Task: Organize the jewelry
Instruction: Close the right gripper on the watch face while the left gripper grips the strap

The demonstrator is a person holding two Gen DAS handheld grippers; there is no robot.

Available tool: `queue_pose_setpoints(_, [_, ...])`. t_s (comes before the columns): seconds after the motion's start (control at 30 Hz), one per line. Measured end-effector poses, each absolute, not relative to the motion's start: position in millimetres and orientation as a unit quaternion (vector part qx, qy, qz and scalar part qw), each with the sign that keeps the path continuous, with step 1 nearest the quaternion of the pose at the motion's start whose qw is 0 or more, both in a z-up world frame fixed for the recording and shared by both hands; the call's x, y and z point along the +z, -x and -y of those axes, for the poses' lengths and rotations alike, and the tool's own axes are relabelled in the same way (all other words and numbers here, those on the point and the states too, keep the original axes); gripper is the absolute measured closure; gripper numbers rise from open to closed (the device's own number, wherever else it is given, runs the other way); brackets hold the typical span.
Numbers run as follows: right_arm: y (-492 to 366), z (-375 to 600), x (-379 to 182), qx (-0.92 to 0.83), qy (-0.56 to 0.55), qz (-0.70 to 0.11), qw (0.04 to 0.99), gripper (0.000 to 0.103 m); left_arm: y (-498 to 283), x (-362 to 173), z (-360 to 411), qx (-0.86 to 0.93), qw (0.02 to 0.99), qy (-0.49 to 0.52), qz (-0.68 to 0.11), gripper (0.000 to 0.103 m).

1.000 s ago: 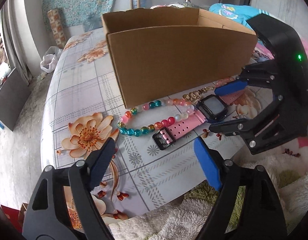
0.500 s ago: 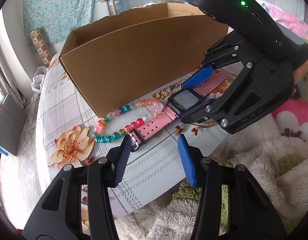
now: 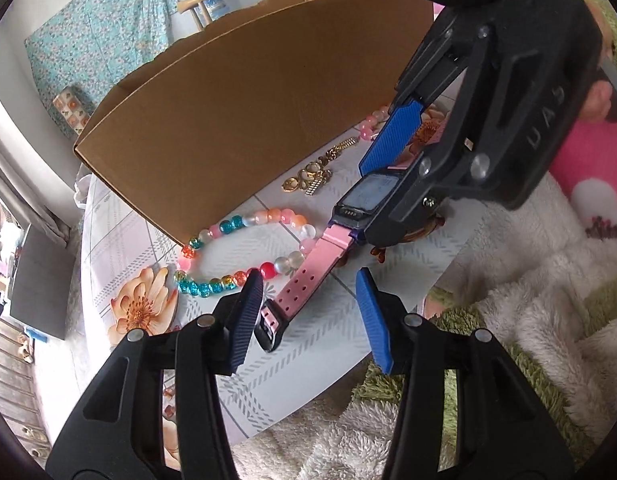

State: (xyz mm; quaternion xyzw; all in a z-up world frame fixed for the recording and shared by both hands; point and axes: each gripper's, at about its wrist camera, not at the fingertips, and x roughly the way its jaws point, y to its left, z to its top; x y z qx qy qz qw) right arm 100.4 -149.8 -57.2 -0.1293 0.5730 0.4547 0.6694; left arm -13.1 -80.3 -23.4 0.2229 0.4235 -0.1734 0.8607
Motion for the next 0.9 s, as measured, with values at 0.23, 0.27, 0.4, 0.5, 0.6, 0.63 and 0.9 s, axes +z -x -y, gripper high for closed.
queue_pose_setpoints(0.23, [-113,157,-58,0.48,0.098,-0.59,0.642,0.05,12,-20,94,-0.175,0.858,-0.221,-0.429,0.081])
queue_pose_setpoints(0.27, [-112,159,-57,0.479,0.097,-0.589,0.643,0.05,10,-20,93,-0.176,0.857,-0.219,-0.432,0.089])
queue_pose_setpoints(0.4, [-105,158,-55,0.465,0.1,-0.578,0.663,0.05,3,-21,89,-0.18,0.856,-0.209,-0.438,0.091])
queue_pose_setpoints(0.5, [-92,166,-47,0.447,0.097,-0.56,0.691,0.048,-2,-22,85,-0.183,0.854,-0.203,-0.443,0.094])
queue_pose_setpoints(0.6, [-77,178,-38,0.406,0.117,-0.533,0.733,0.047,-6,-23,80,-0.185,0.851,-0.205,-0.446,0.095])
queue_pose_setpoints(0.63, [-70,182,-38,0.388,0.133,-0.525,0.746,0.047,-8,-24,80,-0.186,0.851,-0.206,-0.446,0.095])
queue_pose_setpoints(0.9, [-32,190,-41,0.276,0.228,-0.457,0.815,0.054,-11,-26,79,-0.19,0.845,-0.212,-0.452,0.096])
